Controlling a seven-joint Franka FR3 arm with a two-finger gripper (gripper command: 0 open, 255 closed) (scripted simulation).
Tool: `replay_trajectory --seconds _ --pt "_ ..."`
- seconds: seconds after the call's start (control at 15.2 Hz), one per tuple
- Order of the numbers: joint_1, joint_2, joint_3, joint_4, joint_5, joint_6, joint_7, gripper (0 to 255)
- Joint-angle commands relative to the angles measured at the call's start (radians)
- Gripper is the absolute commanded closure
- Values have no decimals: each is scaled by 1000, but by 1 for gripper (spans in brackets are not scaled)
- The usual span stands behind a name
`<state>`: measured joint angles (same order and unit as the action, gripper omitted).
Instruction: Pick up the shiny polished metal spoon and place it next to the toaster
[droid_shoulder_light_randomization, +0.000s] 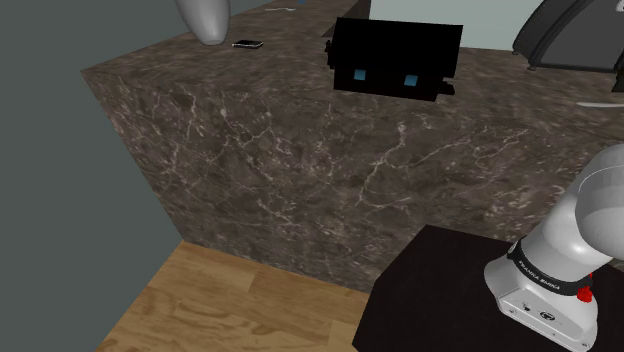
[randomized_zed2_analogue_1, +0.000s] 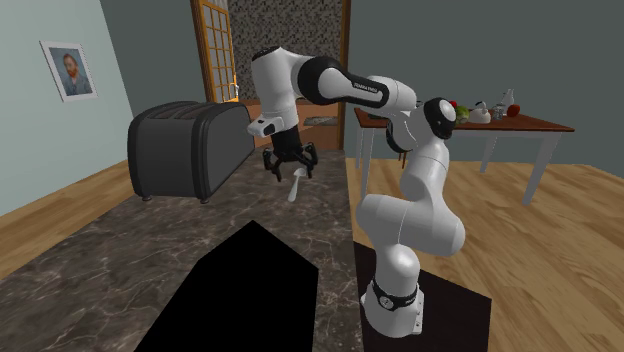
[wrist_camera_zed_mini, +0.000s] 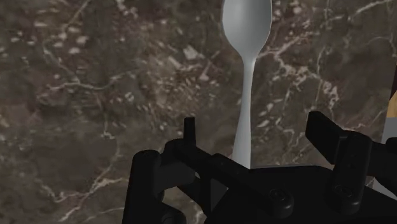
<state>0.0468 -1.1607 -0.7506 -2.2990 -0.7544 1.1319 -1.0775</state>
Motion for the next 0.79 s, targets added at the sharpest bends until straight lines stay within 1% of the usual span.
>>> replay_trajectory --seconds 0.0,0.2,0.73 --pt "12 22 12 37 15 -16 -3 0" --pt "44 86 42 145 52 -61 -15 0" --pt "44 86 42 145 53 -61 -15 0"
